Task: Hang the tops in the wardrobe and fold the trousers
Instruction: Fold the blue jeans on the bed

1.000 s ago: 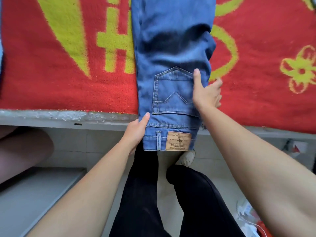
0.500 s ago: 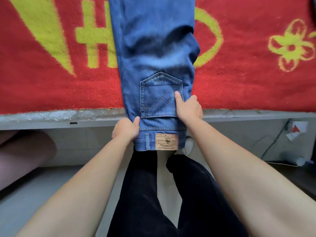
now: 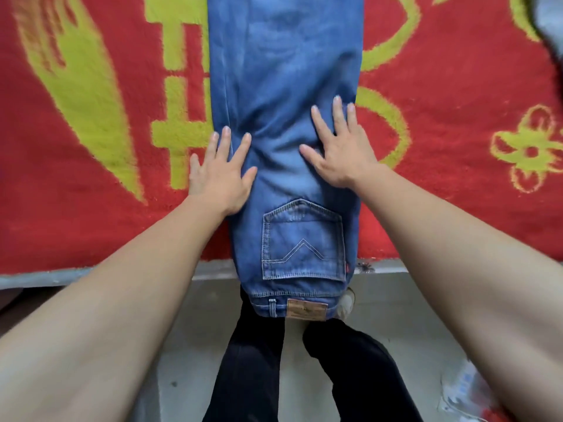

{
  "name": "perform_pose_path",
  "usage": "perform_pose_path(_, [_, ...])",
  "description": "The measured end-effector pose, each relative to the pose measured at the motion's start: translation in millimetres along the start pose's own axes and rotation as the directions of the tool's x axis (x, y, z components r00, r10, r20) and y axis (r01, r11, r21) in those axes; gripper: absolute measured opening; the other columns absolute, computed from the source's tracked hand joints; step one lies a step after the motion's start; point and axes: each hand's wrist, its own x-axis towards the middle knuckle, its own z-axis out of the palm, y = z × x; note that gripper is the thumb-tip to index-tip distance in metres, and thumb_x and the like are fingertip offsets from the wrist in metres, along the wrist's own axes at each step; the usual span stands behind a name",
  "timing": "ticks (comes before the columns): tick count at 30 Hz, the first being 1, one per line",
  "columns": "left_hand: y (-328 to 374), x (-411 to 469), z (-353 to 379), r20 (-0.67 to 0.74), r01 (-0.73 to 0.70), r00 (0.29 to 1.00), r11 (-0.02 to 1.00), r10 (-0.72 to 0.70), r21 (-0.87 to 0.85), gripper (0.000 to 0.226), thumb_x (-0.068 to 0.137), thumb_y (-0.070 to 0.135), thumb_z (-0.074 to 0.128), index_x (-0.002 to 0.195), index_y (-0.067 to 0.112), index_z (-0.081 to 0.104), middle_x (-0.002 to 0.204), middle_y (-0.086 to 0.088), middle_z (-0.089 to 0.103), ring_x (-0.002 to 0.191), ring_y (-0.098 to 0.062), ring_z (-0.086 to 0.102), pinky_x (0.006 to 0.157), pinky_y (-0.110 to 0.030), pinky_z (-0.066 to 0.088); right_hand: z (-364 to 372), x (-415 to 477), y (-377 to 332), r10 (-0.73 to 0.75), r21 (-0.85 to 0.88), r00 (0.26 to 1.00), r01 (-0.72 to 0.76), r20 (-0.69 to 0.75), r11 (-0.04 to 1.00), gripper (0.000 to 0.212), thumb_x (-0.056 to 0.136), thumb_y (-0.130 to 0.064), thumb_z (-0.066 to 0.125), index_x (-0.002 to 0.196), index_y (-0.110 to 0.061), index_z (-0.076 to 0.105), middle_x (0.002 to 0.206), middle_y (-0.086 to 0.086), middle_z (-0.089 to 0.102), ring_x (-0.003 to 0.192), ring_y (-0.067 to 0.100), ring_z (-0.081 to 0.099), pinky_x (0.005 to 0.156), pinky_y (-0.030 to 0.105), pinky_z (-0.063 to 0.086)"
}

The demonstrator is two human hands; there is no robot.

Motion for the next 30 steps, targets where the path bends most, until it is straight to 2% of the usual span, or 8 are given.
perform_pose_path(2, [-3.5,5.5,0.0,0.039,-0.021,0.999,1.0,0.02,0.022,0.065,0.1,0.057,0.024,0.156,0.037,-0.001,0.166,-0.002,-0.006,0.153,-0.021,-0.003,0.115,-0.056,0.022,1.7,13.2,0.5,0.02,-0.02,0.995,-0.018,0.102,1.0,0.079,0.097,-0.067,0.029,0.159,-0.031,-0.003,0.165,0.014,-0.018,0.152,0.039,-0.011,0.122,0.05,0.015])
perform_pose_path(8, [2.5,6.0,-12.6,0.116,-0.01,0.993,0.998,0.003,0.066,0.064,0.101,0.056,0.022,0.156,0.037,-0.005,0.166,-0.003,-0.01,0.153,-0.023,-0.006,0.115,-0.055,0.023,-7.5,18.5,0.4,0.015,-0.043,0.988,-0.009,0.154,0.999,0.082,0.094,-0.072,0.029,0.159,-0.034,-0.002,0.166,0.012,-0.016,0.153,0.038,-0.007,0.121,0.049,0.019])
perform_pose_path(13, [4.4,10.4,-26.9,0.192,-0.007,0.981,0.998,-0.004,0.055,0.065,0.101,0.055,0.028,0.156,0.038,-0.001,0.166,-0.002,-0.005,0.153,-0.022,-0.002,0.114,-0.049,0.031,-26.0,26.0,12.4,-0.045,-0.149,0.981,0.074,0.186,0.986,0.085,0.085,-0.083,0.031,0.157,-0.042,0.009,0.167,0.011,0.004,0.146,0.039,0.018,0.112,0.046,0.031])
perform_pose_path(16, [7.3,20.8,-51.5,0.237,-0.011,0.971,1.0,0.005,0.026,0.059,0.099,0.05,0.038,0.154,0.035,0.024,0.162,-0.005,0.022,0.148,-0.025,0.023,0.107,-0.043,0.04,-54.6,42.4,21.5,-0.125,-0.198,0.982,0.152,0.144,0.968,0.073,0.084,-0.084,0.029,0.146,-0.047,0.04,0.144,0.011,0.039,0.121,0.034,0.043,0.1,0.043,0.04])
perform_pose_path(18, [7.5,34.9,-76.5,0.196,0.034,0.98,0.999,-0.026,-0.04,0.044,0.098,0.046,0.044,0.138,0.03,0.052,0.142,-0.008,0.051,0.128,-0.029,0.05,0.097,-0.04,0.046,-82.6,60.4,25.1,-0.086,-0.046,0.983,0.094,0.161,0.994,0.064,0.087,-0.082,0.028,0.126,-0.043,0.063,0.125,0.009,0.052,0.117,0.031,0.051,0.097,0.042,0.041])
perform_pose_path(20, [7.2,56.0,-101.5,0.12,0.131,0.987,0.973,-0.11,-0.191,0.035,0.097,0.043,0.05,0.122,0.022,0.064,0.122,-0.012,0.061,0.114,-0.033,0.059,0.091,-0.039,0.049,-109.9,82.3,26.5,-0.044,0.118,0.986,0.025,0.163,0.993,0.06,0.094,-0.073,0.031,0.115,-0.031,0.069,0.12,0.012,0.057,0.118,0.033,0.055,0.096,0.042,0.043])
perform_pose_path(25, [19.5,128.2,-145.2,0.019,0.243,0.955,0.744,-0.296,-0.622,0.037,0.094,0.038,0.061,0.122,0.013,0.06,0.113,-0.001,0.065,0.101,-0.022,0.062,0.087,-0.03,0.046,-154.9,149.0,26.0,0.034,0.409,0.996,0.001,-0.078,0.912,0.041,0.101,-0.048,0.044,0.13,-0.023,0.06,0.13,0.01,0.055,0.122,0.031,0.055,0.1,0.041,0.044])
perform_pose_path(30, [24.4,209.5,-155.4,0.136,0.193,0.977,0.407,-0.166,-0.893,0.026,0.086,0.032,0.076,0.099,0.009,0.072,0.091,0.004,0.068,0.084,-0.005,0.058,0.071,-0.013,0.045,-178.4,239.2,10.7,0.11,0.518,0.975,0.007,-0.195,0.855,0.036,0.099,-0.036,0.05,0.127,-0.018,0.064,0.13,0.007,0.064,0.125,0.025,0.056,0.104,0.033,0.041])
